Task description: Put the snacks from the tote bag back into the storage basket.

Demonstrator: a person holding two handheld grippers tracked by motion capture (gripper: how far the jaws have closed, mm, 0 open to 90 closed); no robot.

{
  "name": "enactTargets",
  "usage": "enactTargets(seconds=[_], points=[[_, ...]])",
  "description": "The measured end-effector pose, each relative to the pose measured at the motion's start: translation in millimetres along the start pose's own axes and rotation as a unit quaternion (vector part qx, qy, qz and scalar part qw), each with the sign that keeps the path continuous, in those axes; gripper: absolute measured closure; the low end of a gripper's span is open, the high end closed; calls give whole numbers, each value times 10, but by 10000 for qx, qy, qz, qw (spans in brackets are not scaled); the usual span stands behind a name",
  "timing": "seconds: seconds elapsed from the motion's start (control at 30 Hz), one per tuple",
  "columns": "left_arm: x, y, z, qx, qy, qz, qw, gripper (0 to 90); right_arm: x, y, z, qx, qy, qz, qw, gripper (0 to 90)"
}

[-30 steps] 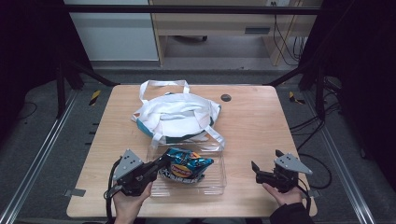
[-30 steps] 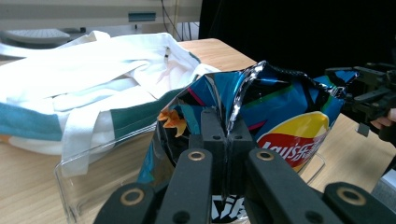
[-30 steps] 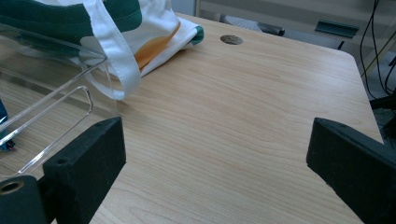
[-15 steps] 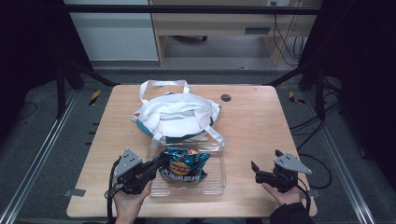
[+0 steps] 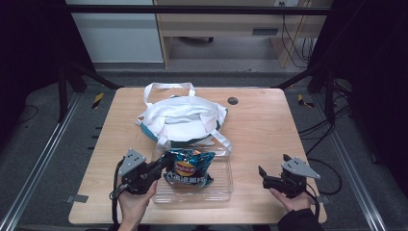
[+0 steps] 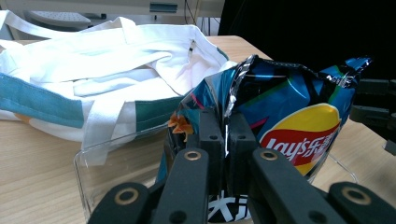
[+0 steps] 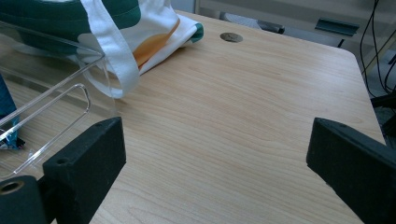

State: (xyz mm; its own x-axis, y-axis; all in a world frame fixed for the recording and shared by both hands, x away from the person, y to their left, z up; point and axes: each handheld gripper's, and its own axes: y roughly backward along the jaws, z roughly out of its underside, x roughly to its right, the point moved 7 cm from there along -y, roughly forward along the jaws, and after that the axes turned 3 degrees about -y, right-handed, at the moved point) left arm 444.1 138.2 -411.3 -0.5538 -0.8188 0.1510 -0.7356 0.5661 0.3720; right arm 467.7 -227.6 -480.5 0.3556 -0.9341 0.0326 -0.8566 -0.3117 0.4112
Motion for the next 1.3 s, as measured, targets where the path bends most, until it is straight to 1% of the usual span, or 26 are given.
enactTargets(seconds=[0.43, 0.63, 0.9, 1.13, 1.3], points=[[-76, -185, -104, 57, 121, -111, 9998, 877, -4, -12, 5, -19, -6, -12, 10000, 50], [-117, -222, -123, 85, 147, -131, 9998, 883, -6, -17, 9, -36, -7, -20, 10000, 50], [-143, -273, -138, 165, 80, -179, 9997, 881, 1, -25, 17, -63, -18, -16, 10000, 50], [-181, -328, -160, 166, 60, -246, 9995, 878, 3, -28, 21, -72, -29, -17, 10000, 50], [-198, -366, -174, 170, 44, -254, 9995, 875, 7, -33, 24, -71, -33, -12, 10000, 49]])
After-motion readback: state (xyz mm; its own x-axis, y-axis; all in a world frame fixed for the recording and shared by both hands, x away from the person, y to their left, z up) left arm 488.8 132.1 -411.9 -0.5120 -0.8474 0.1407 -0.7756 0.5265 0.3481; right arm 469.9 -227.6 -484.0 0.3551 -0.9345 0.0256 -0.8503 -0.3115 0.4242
